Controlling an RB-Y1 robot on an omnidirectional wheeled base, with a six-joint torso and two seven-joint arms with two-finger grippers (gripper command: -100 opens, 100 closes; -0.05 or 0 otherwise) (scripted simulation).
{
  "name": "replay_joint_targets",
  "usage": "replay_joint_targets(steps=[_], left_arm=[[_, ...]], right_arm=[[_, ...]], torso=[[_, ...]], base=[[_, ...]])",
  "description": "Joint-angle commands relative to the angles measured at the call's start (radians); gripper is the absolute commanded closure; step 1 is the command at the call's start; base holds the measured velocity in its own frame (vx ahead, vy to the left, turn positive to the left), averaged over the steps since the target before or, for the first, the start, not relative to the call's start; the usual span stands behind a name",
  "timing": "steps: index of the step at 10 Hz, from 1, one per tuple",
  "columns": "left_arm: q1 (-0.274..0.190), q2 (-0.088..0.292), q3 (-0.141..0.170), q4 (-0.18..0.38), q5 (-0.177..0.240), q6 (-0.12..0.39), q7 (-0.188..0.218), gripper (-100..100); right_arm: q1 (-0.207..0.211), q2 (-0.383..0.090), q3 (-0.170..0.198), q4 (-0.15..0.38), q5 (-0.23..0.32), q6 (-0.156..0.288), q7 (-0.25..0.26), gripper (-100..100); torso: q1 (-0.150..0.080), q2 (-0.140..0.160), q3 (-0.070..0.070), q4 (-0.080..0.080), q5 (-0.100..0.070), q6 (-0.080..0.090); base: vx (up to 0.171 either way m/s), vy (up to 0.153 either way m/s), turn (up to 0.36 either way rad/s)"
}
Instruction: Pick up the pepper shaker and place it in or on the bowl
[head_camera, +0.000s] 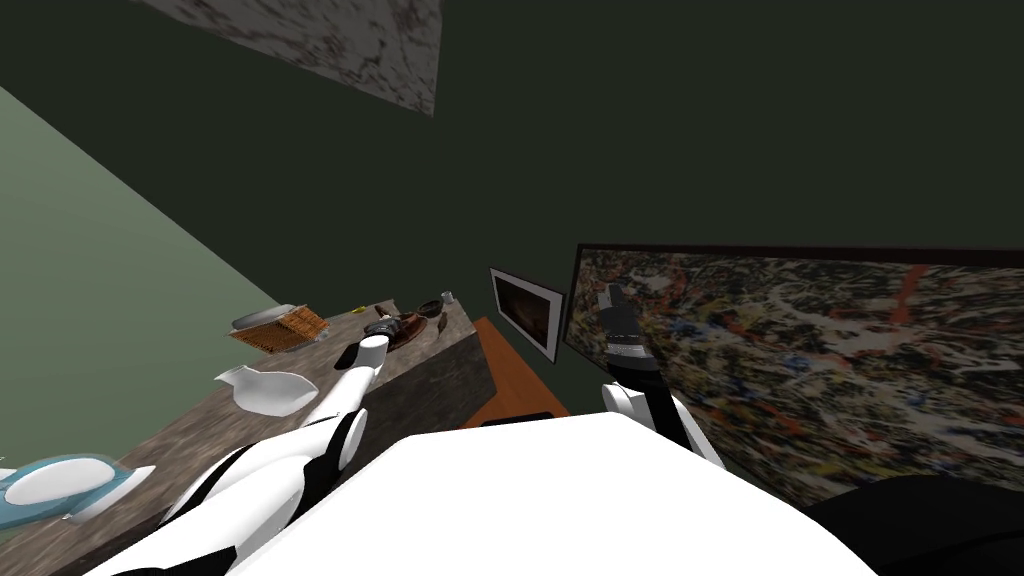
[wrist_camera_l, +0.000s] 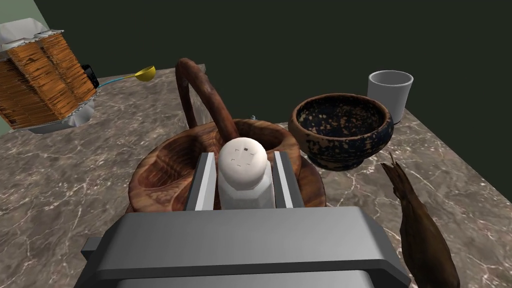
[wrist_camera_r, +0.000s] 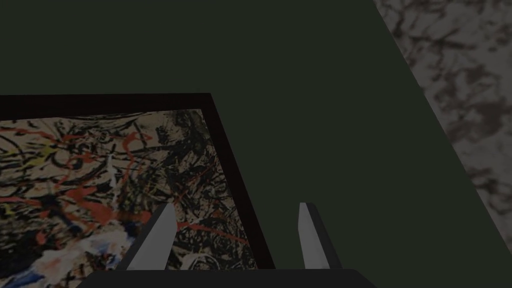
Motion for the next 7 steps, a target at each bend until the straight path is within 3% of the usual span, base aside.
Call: replay_joint_targets(steps=[1,4,7], left_arm=[[-0.046,-0.004,0.016,0.035,-0.018,0.009,0.009,100],[-0.085,-0.018,0.038,0.054,-0.027,0.021,-0.004,100],[-0.151,-0.071,0.077,0.062,-0.044,0.041,-0.041,100]], right_arm=[[0.0,0.0,0.0,0.0,0.0,0.0,0.0,0],[0.0,0.0,0.0,0.0,0.0,0.0,0.0,0],[0.0,0.0,0.0,0.0,0.0,0.0,0.0,0]], torso=[[0.0,0.0,0.0,0.0,0.0,0.0],[0.009,-0.017,-0.009,-0.002,0.001,0.006],[0.012,-0.022,-0.013,-0.004,0.003,0.008]], base=[[0.049,0.069,-0.048],[0.137,0.109,-0.069],[0.151,0.119,-0.103]])
